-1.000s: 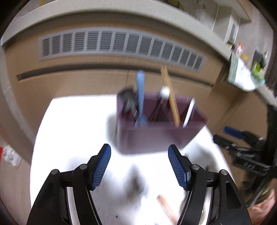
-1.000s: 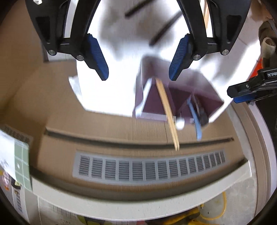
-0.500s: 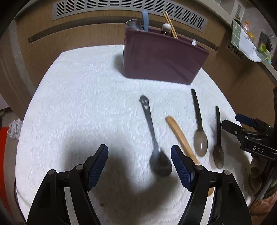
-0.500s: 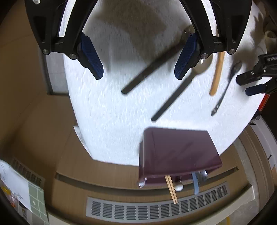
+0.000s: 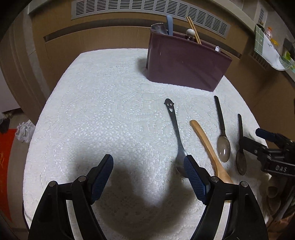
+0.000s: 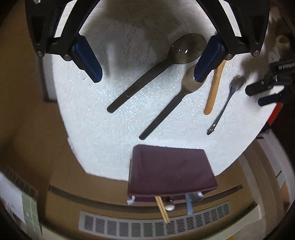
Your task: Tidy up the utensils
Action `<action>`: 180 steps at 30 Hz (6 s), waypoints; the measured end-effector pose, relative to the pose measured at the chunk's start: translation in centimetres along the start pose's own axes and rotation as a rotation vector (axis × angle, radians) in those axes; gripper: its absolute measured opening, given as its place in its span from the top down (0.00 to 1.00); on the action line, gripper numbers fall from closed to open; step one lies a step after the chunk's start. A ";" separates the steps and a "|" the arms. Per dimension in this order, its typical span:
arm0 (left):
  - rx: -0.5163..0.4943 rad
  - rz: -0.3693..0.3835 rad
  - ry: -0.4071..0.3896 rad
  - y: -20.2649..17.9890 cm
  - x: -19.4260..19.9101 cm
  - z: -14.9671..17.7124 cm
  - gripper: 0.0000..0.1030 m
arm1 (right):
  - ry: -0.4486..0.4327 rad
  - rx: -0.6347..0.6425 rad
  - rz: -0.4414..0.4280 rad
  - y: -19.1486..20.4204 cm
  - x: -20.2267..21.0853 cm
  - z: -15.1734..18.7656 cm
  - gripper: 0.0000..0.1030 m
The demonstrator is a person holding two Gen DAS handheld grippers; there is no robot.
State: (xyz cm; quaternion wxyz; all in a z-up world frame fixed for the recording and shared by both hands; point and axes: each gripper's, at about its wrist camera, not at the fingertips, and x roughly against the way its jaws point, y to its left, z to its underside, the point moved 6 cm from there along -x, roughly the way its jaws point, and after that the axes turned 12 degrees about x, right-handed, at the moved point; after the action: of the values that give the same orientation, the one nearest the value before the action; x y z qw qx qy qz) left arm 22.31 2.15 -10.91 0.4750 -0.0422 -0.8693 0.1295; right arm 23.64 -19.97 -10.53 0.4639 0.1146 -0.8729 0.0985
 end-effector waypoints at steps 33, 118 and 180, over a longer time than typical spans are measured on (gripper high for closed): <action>-0.029 -0.008 -0.005 -4.1 -0.5 2.0 0.42 | -0.082 0.006 -0.042 -0.7 2.2 3.7 0.71; -0.244 0.203 -0.584 -11.6 19.6 -20.4 0.72 | -0.558 0.147 0.014 -1.8 19.2 -22.9 0.90; -0.121 0.081 -0.120 -6.8 3.6 -5.7 0.31 | -0.025 0.051 0.021 -2.2 2.9 -0.1 0.20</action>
State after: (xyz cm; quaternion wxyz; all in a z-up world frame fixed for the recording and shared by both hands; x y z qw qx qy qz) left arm 25.47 -2.57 -3.18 0.4129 -0.0983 -0.9002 0.0980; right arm 22.75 -22.41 -7.89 0.4487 0.1187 -0.8770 0.1243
